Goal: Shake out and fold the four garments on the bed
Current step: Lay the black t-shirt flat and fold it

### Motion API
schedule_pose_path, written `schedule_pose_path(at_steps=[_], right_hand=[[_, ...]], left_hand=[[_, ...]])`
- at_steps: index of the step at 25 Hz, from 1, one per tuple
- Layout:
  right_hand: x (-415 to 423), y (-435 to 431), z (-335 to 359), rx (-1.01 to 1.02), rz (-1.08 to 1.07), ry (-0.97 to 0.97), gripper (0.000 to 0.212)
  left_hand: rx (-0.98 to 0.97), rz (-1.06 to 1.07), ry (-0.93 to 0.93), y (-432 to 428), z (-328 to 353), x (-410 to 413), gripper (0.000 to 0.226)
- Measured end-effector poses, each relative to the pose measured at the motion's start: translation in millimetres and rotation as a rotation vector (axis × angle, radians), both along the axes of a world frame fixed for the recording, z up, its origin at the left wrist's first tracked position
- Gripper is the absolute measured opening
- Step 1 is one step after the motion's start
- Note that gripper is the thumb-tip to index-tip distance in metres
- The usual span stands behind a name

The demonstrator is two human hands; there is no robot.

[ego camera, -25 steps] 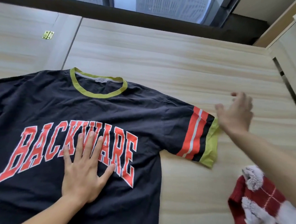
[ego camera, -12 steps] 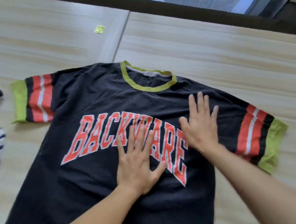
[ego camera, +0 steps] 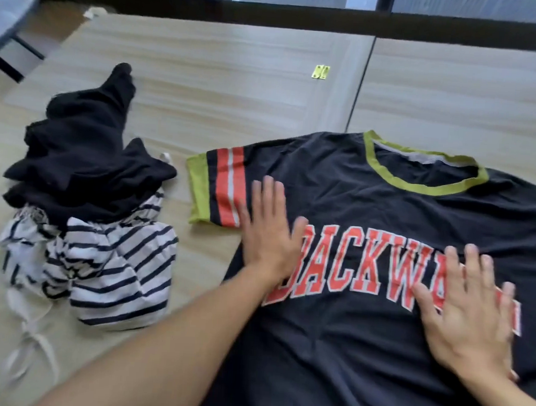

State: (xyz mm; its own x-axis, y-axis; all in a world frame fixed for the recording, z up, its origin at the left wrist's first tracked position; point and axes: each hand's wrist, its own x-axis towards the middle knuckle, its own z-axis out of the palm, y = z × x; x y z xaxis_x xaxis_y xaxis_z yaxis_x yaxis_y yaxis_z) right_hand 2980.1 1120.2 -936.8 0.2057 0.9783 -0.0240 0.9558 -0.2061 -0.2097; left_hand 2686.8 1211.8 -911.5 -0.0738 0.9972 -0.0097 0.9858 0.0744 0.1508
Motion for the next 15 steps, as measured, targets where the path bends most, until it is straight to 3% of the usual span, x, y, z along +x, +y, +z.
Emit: schedule_pose_path(at_steps=[2, 7, 12, 15], right_hand=[[0.4, 2.2, 0.7, -0.005, -0.023, 0.003, 0.085], [-0.8, 3.1, 5.4, -0.006, -0.038, -0.014, 0.084], [-0.1, 2.4, 4.8, 0.001, -0.030, -0.042, 0.086], [-0.7, 2.0, 6.9, -0.010, -0.021, -0.032, 0.084]], left_hand=[[-0.089, 0.170, 0.065, 33.2, 5.3, -61.6, 0.075], [-0.169, 0.627, -0.038, 52.4, 19.6, -127.3, 0.081], [-0.120, 0.705, -0.280, 81.6, 45.3, -114.7, 0.028], [0.023, 0.554, -0.260, 93.1, 81.0, -94.8, 0.028]])
